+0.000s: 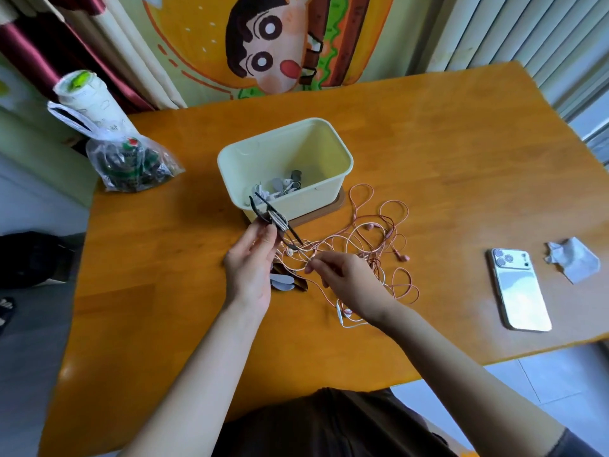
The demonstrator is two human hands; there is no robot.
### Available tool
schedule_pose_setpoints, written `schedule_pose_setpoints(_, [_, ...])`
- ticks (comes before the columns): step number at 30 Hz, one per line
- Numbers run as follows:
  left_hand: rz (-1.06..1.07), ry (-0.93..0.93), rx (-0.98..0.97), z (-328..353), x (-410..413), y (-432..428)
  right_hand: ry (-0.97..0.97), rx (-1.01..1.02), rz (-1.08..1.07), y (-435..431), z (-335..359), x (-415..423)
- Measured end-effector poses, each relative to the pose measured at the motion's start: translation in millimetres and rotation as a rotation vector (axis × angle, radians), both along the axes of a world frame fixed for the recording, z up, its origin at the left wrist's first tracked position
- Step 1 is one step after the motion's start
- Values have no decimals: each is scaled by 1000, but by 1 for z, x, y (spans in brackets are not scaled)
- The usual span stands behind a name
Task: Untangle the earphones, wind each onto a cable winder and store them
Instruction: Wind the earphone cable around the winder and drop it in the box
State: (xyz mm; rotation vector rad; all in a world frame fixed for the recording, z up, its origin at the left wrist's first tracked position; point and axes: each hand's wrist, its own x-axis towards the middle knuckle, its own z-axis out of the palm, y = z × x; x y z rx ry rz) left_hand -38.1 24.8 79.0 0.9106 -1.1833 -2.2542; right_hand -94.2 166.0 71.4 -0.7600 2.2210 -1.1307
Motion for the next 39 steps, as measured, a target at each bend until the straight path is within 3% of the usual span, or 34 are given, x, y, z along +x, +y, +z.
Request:
schedule_pose_setpoints(3, [4, -149, -281, -8, 2, -5, 54, 23, 6, 3, 4, -4])
schedule_pose_setpoints(7, [-100, -257, -798, -18, 1, -2, 93, 26, 66, 8, 20, -10])
schedule_pose_setpoints(13, [-276, -283, -989, -36, -2, 14, 163, 34, 113, 25, 40, -34])
schedule_pose_setpoints(27, [-578, -155, -657, -25, 9, 82, 248, 16, 124, 76, 33, -69])
schedule_pose_setpoints(39, [-224, 94, -195, -9, 5, 141, -25, -88, 32, 109, 17, -61])
